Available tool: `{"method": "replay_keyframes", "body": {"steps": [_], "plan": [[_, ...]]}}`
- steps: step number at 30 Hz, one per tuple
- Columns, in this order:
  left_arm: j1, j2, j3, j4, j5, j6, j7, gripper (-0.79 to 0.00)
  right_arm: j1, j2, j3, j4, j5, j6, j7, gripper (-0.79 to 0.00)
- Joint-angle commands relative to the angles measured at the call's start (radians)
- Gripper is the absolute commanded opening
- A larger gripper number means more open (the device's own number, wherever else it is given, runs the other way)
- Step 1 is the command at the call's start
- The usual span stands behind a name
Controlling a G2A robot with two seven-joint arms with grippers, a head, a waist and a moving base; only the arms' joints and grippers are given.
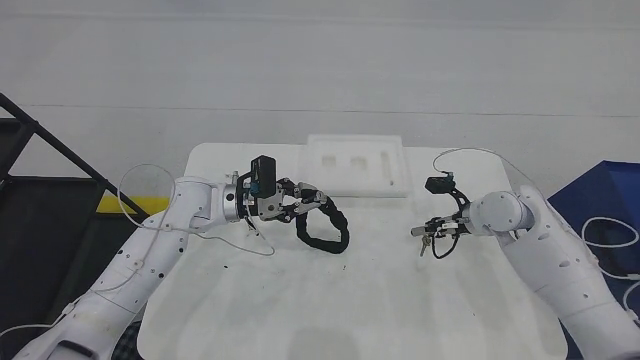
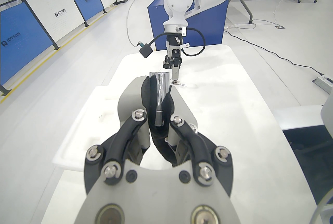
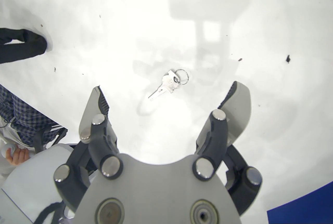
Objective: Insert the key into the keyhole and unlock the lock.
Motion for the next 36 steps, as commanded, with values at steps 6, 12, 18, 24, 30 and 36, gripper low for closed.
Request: {"method": "replay_keyframes", "body": {"steps": [6, 12, 18, 24, 30, 36], "plan": [[0.0, 0.0, 0.0, 0.0, 0.0, 0.0, 0.0, -0.785, 0.009, -0.013, -0.022, 0.015, 0.009, 0.04, -0.02, -0.391], [0.0, 0.0, 0.0, 0.0, 0.0, 0.0, 0.0, -0.785, 0.012, -0.017, -0.029, 0.02, 0.002, 0.077, -0.015, -0.419], [0.0, 0.0, 0.0, 0.0, 0.0, 0.0, 0.0, -0.785, 0.017, -0.021, -0.033, 0.036, -0.019, 0.131, -0.022, -0.431], [0.0, 0.0, 0.0, 0.0, 0.0, 0.0, 0.0, -0.785, 0.018, -0.025, -0.036, 0.046, -0.022, 0.159, -0.018, -0.471], [0.0, 0.0, 0.0, 0.0, 0.0, 0.0, 0.0, -0.785, 0.021, -0.03, -0.043, 0.055, -0.021, 0.173, -0.014, -0.508], [0.0, 0.0, 0.0, 0.0, 0.0, 0.0, 0.0, -0.785, 0.024, -0.035, -0.047, 0.067, -0.016, 0.184, -0.011, -0.585]]}}
